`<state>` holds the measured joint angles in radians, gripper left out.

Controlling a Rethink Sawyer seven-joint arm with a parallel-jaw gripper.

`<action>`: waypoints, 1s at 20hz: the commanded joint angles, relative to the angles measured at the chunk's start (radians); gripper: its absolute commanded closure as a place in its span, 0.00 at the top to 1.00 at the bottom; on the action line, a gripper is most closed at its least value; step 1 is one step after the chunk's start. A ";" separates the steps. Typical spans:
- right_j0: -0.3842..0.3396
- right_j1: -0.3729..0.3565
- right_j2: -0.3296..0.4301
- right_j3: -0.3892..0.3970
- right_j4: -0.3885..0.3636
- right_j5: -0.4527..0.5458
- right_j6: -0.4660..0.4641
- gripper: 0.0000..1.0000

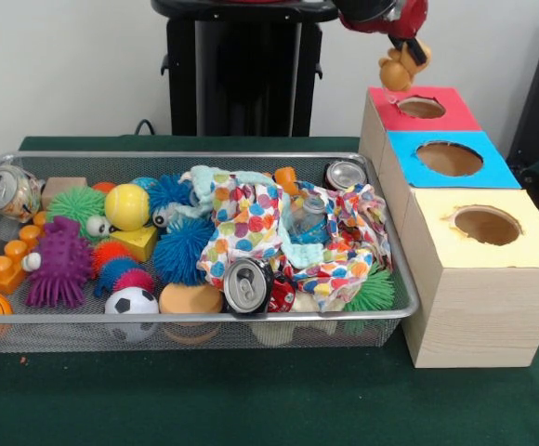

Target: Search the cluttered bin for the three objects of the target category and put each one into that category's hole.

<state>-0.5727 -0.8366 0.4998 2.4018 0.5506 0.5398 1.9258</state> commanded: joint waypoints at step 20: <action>-0.023 0.070 0.119 -0.042 0.108 -0.128 0.106 0.00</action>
<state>-0.5725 -0.8302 0.5732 2.4020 0.6031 0.5303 1.9258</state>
